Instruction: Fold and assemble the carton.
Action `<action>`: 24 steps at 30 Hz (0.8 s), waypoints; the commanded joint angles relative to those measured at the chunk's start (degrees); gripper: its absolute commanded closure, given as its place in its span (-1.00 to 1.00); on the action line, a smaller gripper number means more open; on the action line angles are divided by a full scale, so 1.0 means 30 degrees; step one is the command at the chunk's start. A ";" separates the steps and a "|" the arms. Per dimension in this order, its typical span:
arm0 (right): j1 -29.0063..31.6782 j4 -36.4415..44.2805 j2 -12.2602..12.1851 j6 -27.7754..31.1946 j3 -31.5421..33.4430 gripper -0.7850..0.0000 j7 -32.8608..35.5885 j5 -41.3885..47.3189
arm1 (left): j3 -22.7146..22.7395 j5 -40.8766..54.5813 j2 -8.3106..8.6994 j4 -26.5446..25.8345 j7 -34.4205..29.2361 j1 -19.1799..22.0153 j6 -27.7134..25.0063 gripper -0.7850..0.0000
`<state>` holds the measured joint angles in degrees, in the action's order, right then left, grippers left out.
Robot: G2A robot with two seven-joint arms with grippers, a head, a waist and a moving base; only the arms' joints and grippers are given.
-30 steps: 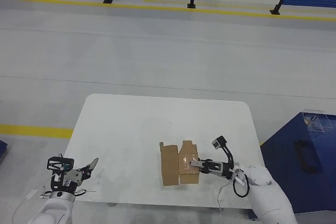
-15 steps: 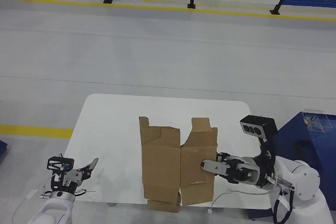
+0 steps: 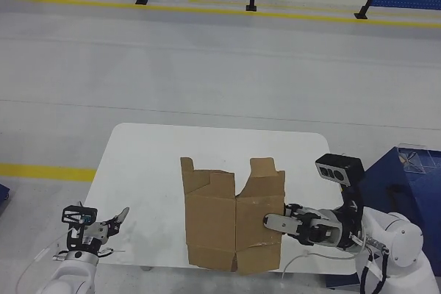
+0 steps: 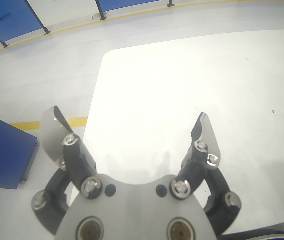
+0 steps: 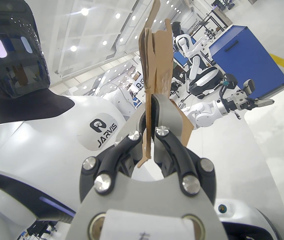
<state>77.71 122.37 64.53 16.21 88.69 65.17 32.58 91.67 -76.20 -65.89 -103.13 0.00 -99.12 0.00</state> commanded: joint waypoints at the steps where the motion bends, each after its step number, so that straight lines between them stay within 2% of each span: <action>1: 0.0000 0.0000 0.0000 0.0000 0.0000 1.00 0.0000 0.0000 | 0.0000 0.0000 0.0000 0.0000 0.0000 0.0000 0.0000 -1.00; 6: 0.0000 0.0000 0.0000 0.0000 0.0000 1.00 0.0000 0.0000 | 0.0000 0.0000 0.0000 0.0000 0.0000 0.0000 0.0000 -1.00; 7: 0.0111 -0.0154 0.0040 -0.0108 -0.0182 1.00 -0.0435 0.0825 | 0.0000 0.0000 0.0000 0.0000 0.0000 0.0000 0.0000 -1.00; 11: -0.0011 -0.2414 0.0232 -0.2205 -0.1465 1.00 0.0409 0.8447 | 0.0000 0.0000 0.0000 0.0000 0.0000 0.0000 0.0000 -1.00; 12: -0.0120 -0.3113 0.0309 -0.3311 -0.2055 1.00 0.0683 1.0579 | 0.0000 0.0000 0.0000 0.0000 0.0000 0.0000 0.0000 -1.00; 14: -0.0426 -0.4490 0.0476 -0.6874 -0.3886 1.00 0.1038 1.4265 | 0.0000 0.0000 0.0000 0.0000 0.0000 0.0000 0.0000 -1.00; 16: -0.0925 -0.5682 0.0674 -0.8977 -0.5593 1.00 0.0982 1.5922 | 0.0000 0.0000 0.0000 0.0000 0.0000 0.0000 0.0000 -1.00; 21: -0.1920 -0.8054 0.1420 -1.5314 -0.9971 1.00 -0.1207 2.2552 | 0.0000 0.0000 0.0000 0.0000 0.0000 0.0000 0.0000 -1.00; 24: -0.2759 -0.9810 0.1851 -2.0162 -1.2114 1.00 -0.2327 2.6894 | 0.0000 0.0000 0.0000 0.0000 0.0000 0.0000 0.0000 -1.00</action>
<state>70.45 95.23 69.59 -36.05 54.90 59.43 105.10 91.67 -76.20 -65.89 -103.13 0.00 -99.12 0.00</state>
